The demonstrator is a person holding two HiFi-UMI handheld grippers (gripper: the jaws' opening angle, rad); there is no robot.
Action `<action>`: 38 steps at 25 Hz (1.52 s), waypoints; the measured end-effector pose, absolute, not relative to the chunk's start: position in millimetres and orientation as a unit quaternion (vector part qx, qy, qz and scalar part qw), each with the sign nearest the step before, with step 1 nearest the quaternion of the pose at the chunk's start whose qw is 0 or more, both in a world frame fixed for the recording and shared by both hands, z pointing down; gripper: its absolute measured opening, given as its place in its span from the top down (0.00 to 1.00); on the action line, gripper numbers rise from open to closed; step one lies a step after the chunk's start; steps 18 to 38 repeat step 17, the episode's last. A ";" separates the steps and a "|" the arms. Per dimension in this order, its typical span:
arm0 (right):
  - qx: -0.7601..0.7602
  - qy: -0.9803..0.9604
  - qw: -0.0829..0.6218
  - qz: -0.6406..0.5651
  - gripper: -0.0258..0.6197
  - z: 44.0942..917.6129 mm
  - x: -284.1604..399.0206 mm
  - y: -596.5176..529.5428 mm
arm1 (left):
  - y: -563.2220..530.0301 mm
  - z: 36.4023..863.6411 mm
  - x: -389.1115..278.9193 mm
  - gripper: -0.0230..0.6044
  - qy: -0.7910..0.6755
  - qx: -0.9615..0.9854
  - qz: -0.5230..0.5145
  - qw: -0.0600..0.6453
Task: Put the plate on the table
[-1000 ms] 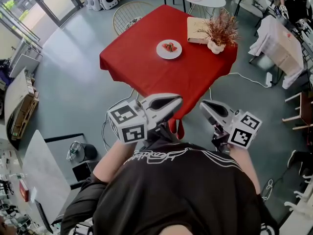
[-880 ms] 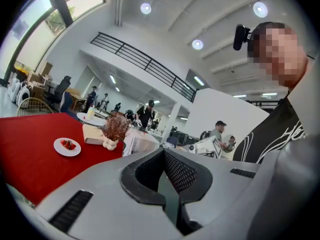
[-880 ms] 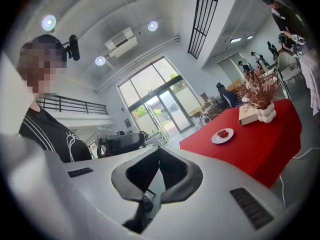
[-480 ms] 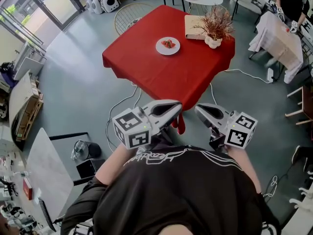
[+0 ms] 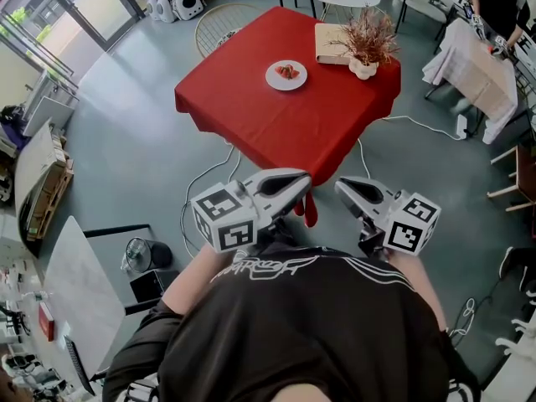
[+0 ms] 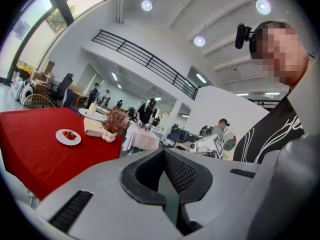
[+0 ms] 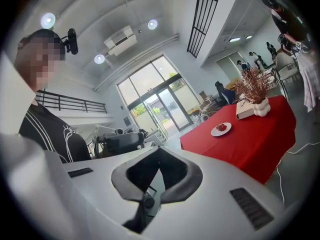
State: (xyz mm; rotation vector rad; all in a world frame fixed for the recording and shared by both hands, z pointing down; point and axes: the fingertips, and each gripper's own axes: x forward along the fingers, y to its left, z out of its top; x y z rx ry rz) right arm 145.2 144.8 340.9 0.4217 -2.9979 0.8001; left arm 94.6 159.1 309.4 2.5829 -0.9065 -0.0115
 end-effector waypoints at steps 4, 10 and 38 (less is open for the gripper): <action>0.133 -0.958 0.005 0.254 0.95 339.7 144.3 148.1 | 162.6 311.4 96.0 0.95 -0.325 0.925 0.002 0.197; 0.137 -0.957 0.005 0.254 0.95 341.6 148.9 150.3 | 165.9 314.0 98.4 0.95 -0.322 0.925 -0.002 0.203; 0.136 -0.958 0.005 0.251 0.95 340.1 149.6 154.1 | 168.7 312.8 103.2 0.95 -0.318 0.926 -0.001 0.203</action>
